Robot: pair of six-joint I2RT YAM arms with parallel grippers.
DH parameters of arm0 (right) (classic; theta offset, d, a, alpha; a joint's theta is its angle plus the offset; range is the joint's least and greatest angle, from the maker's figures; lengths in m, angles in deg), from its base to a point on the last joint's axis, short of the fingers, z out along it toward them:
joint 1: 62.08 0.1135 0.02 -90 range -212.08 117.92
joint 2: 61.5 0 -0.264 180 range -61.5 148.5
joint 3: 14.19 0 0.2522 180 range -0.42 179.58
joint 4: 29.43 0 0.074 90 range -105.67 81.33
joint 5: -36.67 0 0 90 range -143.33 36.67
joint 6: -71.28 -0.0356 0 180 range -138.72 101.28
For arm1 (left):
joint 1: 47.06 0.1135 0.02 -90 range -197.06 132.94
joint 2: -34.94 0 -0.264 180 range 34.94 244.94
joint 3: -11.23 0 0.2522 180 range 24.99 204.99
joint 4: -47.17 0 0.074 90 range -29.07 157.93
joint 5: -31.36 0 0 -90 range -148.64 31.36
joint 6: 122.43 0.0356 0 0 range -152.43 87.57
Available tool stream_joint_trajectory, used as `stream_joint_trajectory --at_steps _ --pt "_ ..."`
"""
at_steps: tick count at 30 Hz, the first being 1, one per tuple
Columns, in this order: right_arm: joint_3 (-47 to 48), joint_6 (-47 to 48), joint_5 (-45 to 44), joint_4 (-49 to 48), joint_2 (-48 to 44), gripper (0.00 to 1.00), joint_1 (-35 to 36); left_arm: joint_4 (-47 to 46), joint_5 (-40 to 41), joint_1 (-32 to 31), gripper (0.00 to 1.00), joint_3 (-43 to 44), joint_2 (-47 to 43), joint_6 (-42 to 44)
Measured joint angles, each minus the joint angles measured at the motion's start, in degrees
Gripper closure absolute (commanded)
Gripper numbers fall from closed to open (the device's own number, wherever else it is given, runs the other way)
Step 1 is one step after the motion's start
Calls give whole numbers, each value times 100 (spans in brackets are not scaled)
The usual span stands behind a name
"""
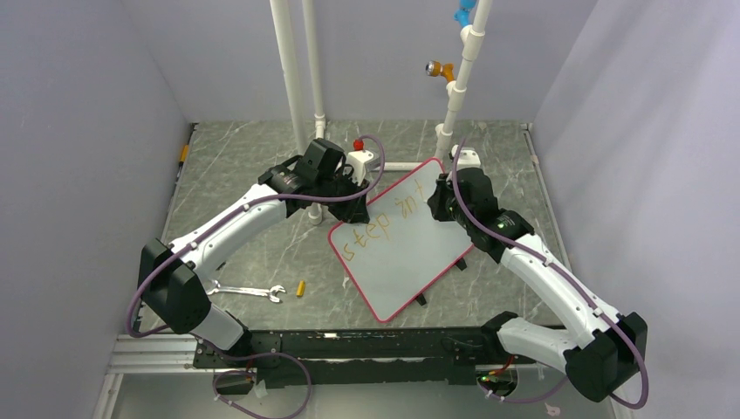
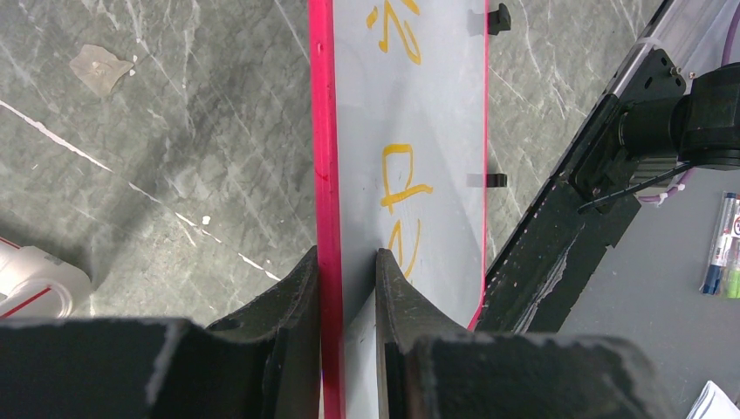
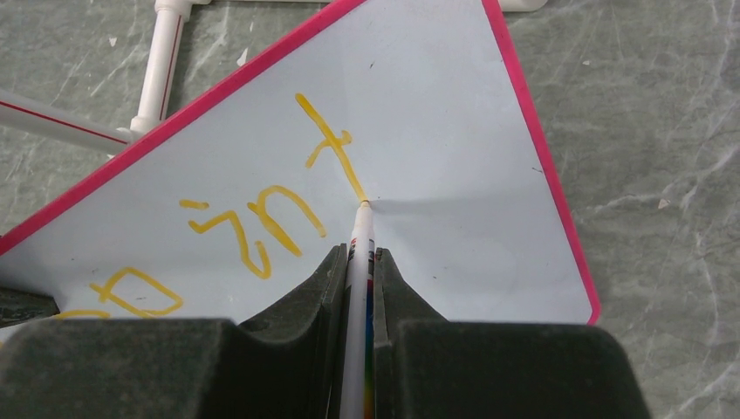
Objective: Write a sentence on the whiteboard
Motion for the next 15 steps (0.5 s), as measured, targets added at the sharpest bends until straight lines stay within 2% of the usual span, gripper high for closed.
stream_joint_trajectory --at_steps 15 --pt "402 133 -216 142 398 100 0 -2 37 0 100 0 0 -20"
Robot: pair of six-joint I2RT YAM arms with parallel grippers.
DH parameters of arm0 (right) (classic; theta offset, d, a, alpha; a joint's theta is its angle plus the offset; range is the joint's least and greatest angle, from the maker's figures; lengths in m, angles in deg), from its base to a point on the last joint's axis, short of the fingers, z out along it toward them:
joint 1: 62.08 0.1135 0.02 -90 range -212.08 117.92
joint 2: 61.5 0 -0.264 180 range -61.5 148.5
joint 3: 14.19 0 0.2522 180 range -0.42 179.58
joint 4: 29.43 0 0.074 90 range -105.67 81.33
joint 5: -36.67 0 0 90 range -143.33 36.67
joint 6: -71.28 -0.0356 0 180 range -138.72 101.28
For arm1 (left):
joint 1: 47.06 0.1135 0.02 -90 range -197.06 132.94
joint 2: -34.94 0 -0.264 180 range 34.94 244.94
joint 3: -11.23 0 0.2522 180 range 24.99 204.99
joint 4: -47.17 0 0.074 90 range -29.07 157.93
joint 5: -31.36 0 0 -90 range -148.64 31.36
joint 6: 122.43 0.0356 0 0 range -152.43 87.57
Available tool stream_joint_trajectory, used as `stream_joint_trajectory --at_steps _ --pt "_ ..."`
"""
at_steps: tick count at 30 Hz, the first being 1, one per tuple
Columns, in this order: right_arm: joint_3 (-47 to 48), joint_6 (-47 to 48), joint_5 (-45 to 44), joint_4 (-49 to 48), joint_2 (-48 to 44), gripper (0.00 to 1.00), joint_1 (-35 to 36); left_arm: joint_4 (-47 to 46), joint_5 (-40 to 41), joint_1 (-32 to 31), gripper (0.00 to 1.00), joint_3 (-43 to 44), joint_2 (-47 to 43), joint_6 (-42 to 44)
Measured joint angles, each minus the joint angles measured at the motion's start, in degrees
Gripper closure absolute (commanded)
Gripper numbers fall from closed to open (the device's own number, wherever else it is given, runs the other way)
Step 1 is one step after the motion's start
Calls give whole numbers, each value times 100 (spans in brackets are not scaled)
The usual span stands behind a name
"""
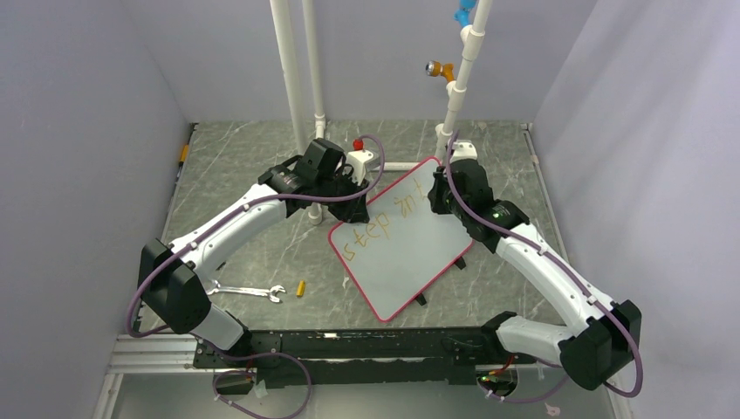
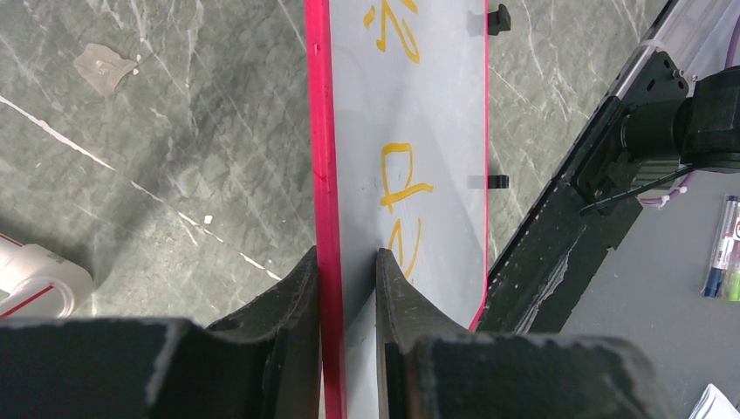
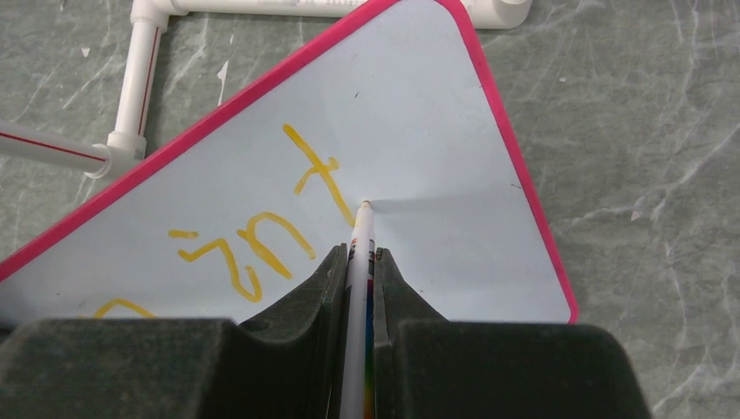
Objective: Write a sentence on the whiteboard
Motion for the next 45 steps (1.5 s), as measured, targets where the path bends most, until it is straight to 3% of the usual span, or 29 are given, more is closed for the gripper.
stream_joint_trajectory --at_steps 23,45 --pt "479 50 -201 306 -334 100 0 -46 -24 -33 100 0 -28 13" --pt "551 151 -219 234 31 100 -166 -46 -22 -37 100 0 -31 20"
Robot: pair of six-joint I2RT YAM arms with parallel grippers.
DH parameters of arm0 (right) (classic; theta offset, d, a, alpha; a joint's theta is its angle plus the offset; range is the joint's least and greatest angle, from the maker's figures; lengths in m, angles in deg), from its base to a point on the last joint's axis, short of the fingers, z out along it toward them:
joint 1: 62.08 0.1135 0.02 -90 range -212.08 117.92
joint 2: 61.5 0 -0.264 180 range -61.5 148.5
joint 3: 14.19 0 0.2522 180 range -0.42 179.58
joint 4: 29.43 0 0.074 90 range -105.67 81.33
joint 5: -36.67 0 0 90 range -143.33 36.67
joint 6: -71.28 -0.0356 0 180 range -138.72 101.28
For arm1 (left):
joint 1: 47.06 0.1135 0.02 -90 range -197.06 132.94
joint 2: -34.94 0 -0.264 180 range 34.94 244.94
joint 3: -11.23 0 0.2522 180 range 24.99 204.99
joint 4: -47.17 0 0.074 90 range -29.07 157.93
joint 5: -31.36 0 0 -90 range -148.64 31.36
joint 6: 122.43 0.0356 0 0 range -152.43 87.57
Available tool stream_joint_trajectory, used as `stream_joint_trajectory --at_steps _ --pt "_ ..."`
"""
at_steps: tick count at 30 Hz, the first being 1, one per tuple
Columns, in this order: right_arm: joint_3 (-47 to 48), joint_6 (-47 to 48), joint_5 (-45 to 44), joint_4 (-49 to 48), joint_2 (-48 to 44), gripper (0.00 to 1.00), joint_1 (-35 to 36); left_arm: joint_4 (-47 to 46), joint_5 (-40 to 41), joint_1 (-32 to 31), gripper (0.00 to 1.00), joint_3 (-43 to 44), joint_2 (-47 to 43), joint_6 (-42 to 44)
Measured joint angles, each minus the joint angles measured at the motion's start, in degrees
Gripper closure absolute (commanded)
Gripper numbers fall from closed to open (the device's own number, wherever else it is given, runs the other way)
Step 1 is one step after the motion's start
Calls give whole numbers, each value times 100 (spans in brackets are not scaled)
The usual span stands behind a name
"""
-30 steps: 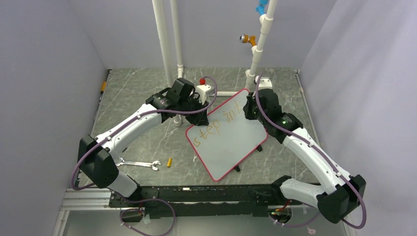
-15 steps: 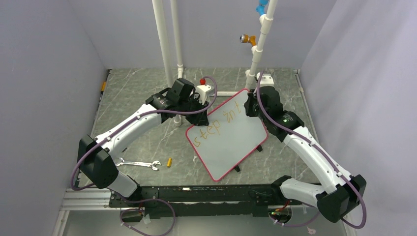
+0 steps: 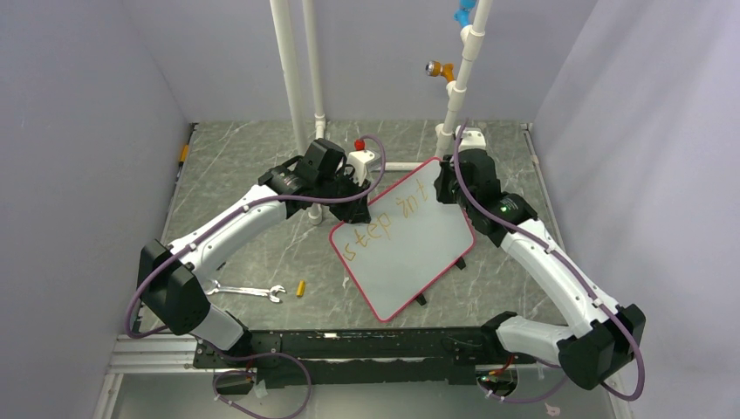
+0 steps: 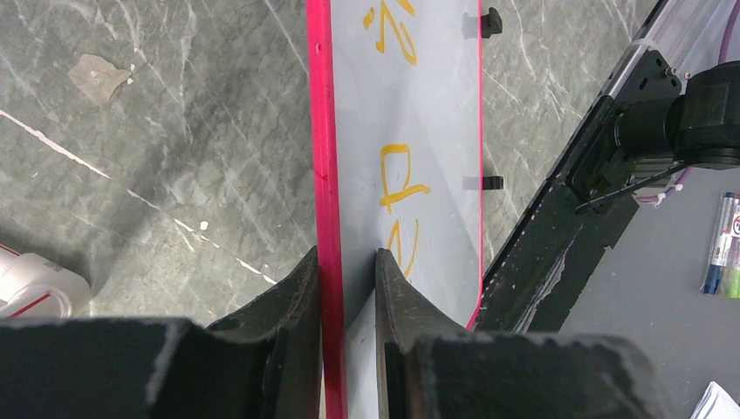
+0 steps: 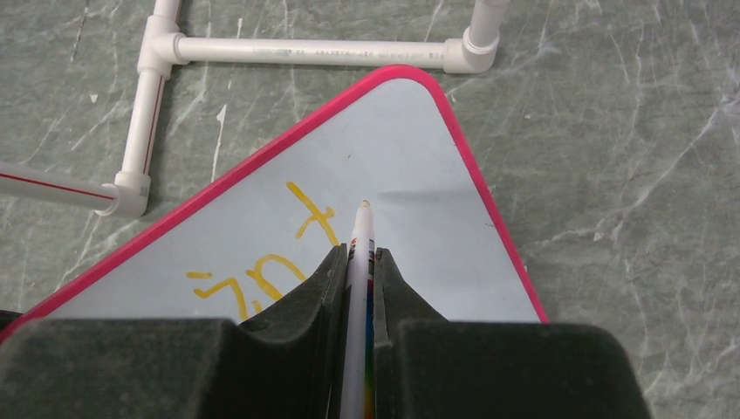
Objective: Write a sentence on the whiteboard
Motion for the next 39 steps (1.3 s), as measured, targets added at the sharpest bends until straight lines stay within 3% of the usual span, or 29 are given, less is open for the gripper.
stream_joint_trajectory --at_steps 39 --pt "-566 -26 365 -245 -125 100 -66 15 17 0 100 0 0 0"
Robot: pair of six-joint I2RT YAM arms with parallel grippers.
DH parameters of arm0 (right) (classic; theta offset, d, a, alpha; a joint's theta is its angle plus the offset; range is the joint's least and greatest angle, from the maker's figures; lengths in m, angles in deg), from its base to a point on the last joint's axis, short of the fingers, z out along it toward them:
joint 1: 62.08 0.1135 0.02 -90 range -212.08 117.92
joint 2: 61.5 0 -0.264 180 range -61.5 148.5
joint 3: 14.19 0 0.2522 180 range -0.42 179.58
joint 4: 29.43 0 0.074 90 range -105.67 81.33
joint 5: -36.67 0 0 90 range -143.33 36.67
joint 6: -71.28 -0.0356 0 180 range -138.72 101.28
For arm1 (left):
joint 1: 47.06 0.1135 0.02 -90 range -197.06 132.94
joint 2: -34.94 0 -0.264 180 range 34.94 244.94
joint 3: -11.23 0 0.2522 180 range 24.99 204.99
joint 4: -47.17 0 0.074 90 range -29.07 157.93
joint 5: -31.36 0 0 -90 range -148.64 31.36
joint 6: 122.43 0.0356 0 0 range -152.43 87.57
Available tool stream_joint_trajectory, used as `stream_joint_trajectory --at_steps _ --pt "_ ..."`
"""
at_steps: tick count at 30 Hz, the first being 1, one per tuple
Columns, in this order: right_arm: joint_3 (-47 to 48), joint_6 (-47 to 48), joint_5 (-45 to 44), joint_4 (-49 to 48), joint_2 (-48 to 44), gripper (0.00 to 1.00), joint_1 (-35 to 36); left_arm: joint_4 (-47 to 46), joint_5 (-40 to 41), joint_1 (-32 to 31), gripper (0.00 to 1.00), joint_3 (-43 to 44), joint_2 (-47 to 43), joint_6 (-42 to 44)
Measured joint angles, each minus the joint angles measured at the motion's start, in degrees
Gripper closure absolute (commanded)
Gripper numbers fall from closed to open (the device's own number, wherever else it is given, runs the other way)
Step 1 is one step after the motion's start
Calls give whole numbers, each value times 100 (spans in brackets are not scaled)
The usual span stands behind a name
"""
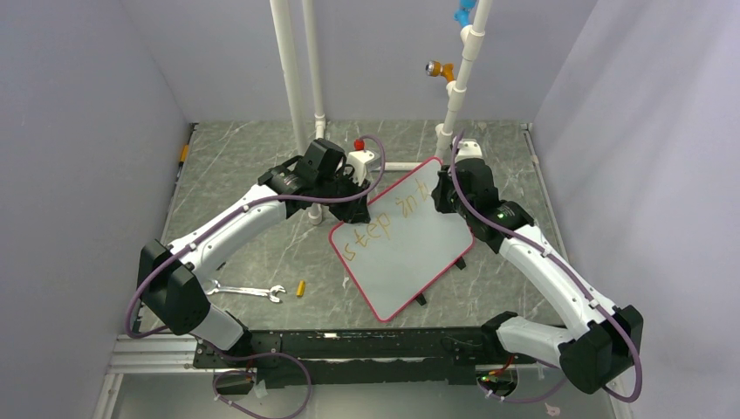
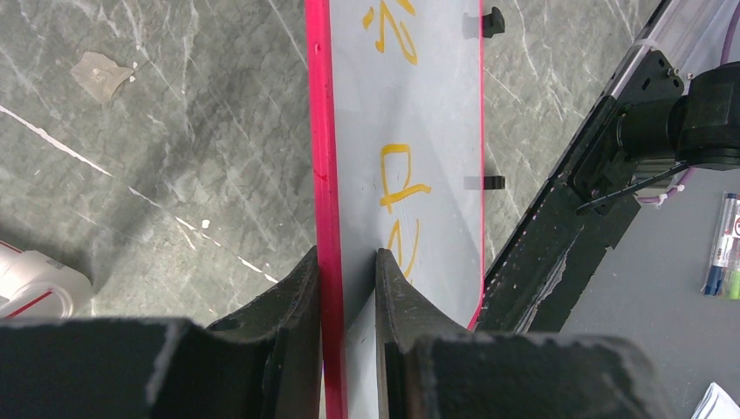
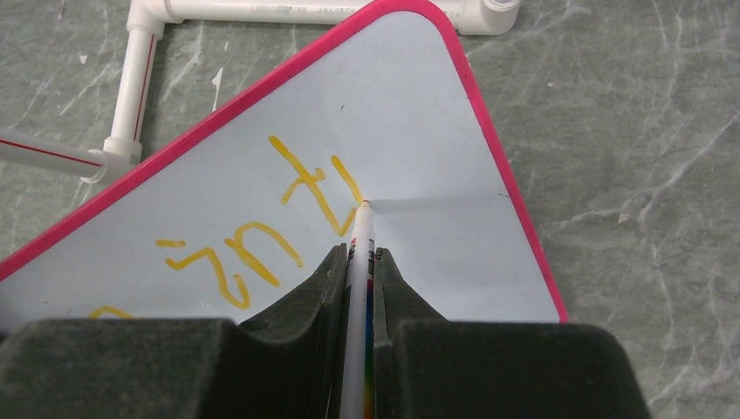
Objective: Write a sentence on the whiteboard
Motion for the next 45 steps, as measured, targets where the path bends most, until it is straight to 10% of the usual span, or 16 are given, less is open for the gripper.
stream_joint_trajectory --at_steps 45 --pt "597 83 382 -85 446 100 -118 33 20 0 100 0 0 0"
